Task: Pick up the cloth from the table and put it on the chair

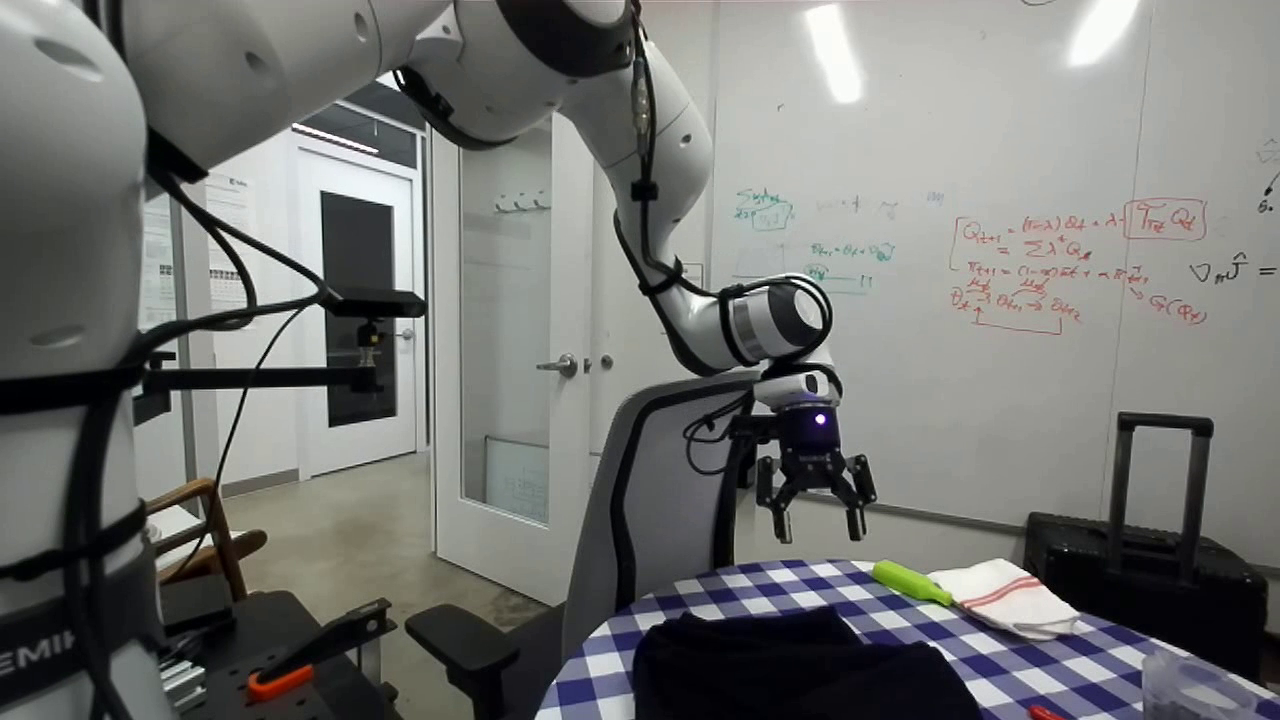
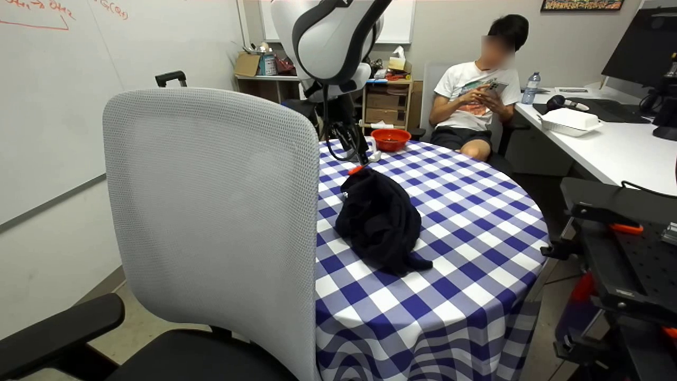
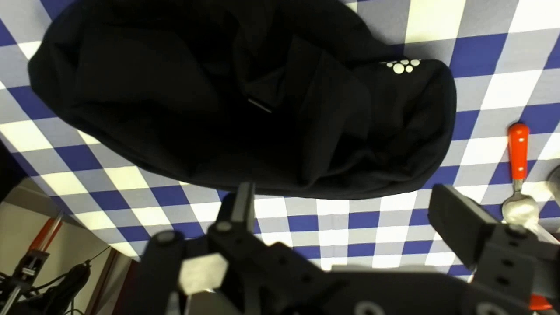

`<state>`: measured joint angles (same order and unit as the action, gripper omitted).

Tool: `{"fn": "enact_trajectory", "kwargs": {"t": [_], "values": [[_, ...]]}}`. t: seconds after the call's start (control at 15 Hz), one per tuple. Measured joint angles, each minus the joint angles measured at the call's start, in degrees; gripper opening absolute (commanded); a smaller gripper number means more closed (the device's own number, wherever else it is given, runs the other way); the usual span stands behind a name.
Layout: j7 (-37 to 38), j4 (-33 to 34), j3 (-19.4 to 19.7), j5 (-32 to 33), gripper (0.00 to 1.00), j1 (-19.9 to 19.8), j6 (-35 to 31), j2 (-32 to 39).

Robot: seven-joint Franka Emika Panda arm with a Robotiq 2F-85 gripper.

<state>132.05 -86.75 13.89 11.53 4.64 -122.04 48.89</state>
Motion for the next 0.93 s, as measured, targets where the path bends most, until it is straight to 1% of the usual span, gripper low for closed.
{"fn": "enact_trajectory", "kwargs": {"t": [0.47, 0.93], "values": [[0.0, 8.3, 0.8, 0.0, 1.0, -0.5, 5.4, 7.7], [0.0, 13.9, 0.9, -0.1, 1.0, -1.9, 8.6, 13.2]]}}
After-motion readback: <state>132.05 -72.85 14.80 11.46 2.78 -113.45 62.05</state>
